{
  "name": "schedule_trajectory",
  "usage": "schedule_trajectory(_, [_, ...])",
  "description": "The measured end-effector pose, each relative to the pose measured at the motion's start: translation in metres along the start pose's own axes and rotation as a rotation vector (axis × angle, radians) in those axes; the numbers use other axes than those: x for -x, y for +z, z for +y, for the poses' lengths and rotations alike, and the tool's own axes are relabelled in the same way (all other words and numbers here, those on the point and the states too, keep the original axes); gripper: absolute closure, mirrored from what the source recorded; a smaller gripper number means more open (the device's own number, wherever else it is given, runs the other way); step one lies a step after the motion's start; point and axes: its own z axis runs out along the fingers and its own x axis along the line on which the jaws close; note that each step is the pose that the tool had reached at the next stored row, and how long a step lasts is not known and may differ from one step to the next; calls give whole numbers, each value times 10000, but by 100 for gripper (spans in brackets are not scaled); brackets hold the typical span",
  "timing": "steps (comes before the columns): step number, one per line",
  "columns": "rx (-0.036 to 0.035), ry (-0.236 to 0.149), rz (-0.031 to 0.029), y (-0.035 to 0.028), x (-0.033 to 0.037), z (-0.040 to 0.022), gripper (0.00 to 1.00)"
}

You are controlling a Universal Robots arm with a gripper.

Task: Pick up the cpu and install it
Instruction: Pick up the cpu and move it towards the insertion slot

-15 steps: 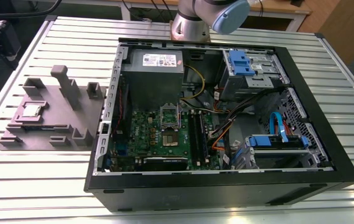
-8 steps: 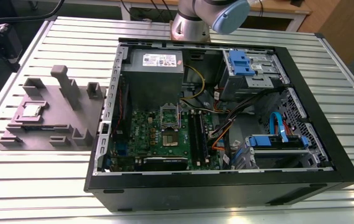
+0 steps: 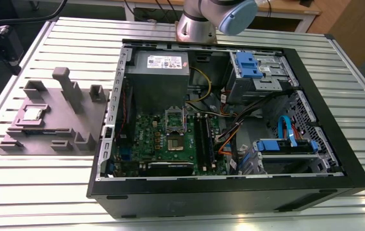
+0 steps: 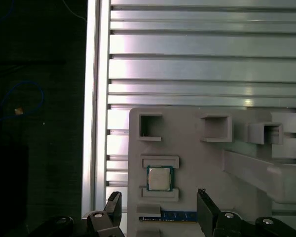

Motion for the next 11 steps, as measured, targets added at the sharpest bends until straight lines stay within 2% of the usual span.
schedule_trajectory(7, [0,-4,1,37,0,-2,29])
schedule_trajectory(11, [-1,-48,26,99,3,-6,29])
